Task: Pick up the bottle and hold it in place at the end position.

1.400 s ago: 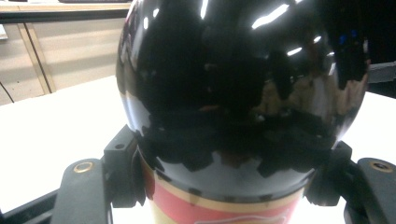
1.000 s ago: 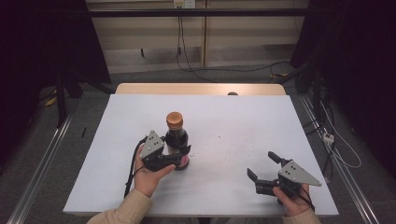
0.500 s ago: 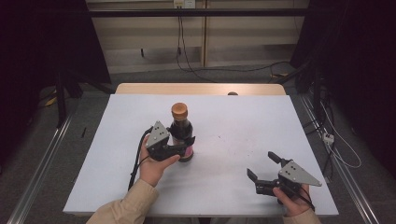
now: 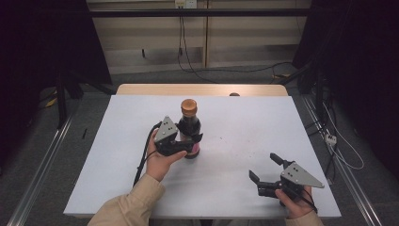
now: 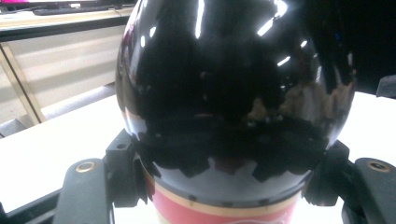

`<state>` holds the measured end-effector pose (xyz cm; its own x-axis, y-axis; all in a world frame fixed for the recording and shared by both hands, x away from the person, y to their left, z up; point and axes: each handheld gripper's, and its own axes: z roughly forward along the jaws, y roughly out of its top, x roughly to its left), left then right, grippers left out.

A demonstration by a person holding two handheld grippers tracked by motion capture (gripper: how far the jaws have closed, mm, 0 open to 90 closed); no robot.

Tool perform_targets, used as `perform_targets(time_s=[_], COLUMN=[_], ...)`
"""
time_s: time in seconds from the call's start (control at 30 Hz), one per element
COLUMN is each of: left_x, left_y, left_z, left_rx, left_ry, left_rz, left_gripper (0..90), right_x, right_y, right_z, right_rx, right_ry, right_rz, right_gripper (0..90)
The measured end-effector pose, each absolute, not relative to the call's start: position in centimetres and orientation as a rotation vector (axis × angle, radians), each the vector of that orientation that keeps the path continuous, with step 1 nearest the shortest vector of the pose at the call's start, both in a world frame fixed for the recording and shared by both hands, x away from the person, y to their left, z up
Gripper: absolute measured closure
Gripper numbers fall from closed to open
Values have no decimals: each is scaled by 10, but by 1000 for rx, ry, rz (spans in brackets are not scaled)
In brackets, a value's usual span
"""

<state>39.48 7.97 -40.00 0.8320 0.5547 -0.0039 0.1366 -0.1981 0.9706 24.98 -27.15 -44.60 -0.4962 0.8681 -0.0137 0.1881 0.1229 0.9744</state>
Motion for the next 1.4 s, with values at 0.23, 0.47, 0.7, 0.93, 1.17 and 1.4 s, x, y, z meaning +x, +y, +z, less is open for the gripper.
perform_targets(time_s=[0.23,0.47,0.7,0.93,1.17,1.4], left_x=[403,411,419,425,432,438], left_y=[69,61,58,54,49,42], left_z=[-400,-401,-398,-400,-400,-403], left_rx=[1765,1773,1770,1763,1761,1762], left_ry=[523,512,529,535,526,522], left_rz=[388,393,387,391,415,407], left_gripper=[306,306,306,306,306,305], right_x=[250,250,249,249,249,248], right_y=[-272,-273,-273,-273,-274,-275], right_z=[-446,-446,-446,-446,-447,-447], right_rx=[1028,1032,1031,1031,1035,1041], right_ry=[1786,1783,1784,1782,1782,1778], right_rz=[1413,1416,1414,1415,1415,1417], right_gripper=[36,36,36,36,36,36])
